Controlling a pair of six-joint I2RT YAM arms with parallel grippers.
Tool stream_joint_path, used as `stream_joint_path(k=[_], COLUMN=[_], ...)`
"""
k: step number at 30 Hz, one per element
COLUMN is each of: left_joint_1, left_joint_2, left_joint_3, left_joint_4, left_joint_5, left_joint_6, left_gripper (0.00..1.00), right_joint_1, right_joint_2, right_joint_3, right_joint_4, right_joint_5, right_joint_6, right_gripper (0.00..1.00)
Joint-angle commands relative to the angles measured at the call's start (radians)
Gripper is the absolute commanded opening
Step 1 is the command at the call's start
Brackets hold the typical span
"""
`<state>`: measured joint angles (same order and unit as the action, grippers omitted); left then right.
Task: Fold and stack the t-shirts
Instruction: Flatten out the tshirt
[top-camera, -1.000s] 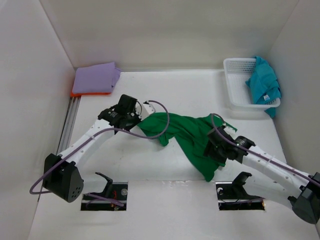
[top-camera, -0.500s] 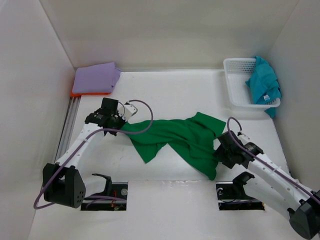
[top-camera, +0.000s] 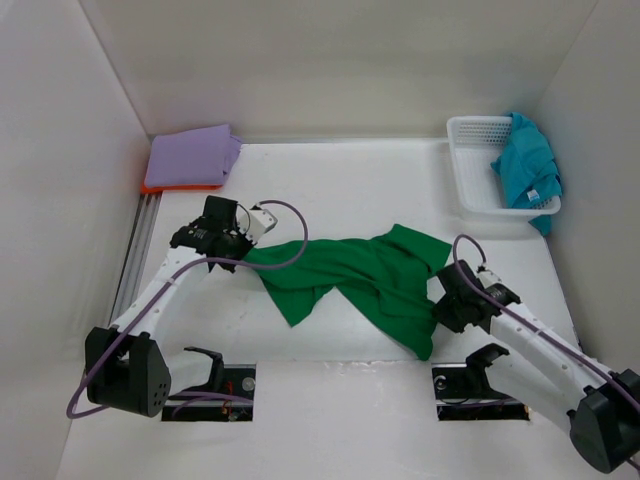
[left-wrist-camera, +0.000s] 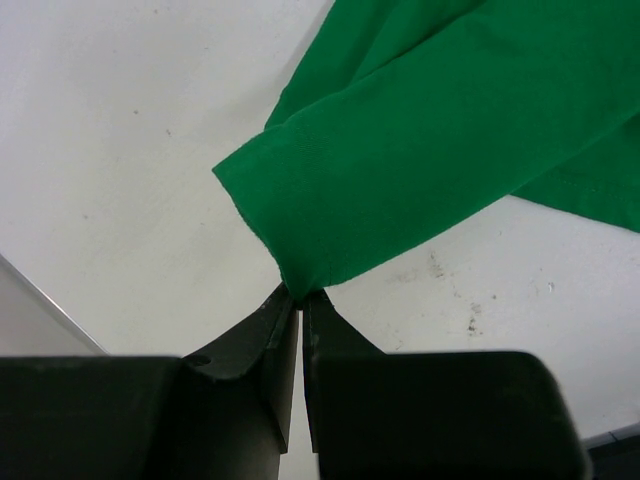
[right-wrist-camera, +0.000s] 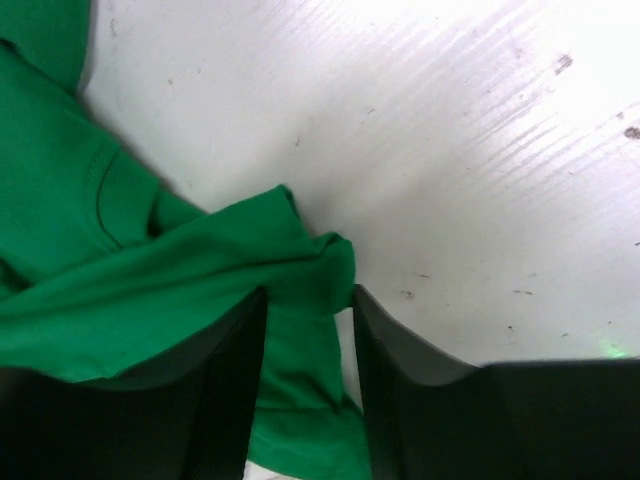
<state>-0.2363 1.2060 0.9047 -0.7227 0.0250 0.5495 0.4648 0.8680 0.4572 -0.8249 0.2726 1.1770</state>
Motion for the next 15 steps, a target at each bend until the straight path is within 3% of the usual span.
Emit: stream_joint_path(k=[1,5,10,15], left_joint_1=[-0.002,0.001,0.009,0.016], left_joint_2=[-0.022,-0.017,-0.010,0.036], left_joint_3=[0.005,0.003,0.013,0.065], left_joint_4=[-0.001,-0.001,0.011,0.061], left_joint_5=[0.027,0.027,0.027,0.029], left_joint_6=[-0.010,-0.010,-0.014,-0.007], left_gripper=[0.04,0.04,0.03,0.02], right_joint_1=[-0.012,-0.018,-0.025,-0.096], right_joint_2=[-0.001,0.000,0.017,0.109], right_joint_3=[-0.003,0.012,0.109,0.305], right_joint_4=[0.059,0.072,0.035,0.090], right_joint_5=[0.020,0.020,0.071,0.108], right_joint_6=[0.010,0.006,-0.066,-0.256], right_gripper=[0.35,0.02,0.00,0.00])
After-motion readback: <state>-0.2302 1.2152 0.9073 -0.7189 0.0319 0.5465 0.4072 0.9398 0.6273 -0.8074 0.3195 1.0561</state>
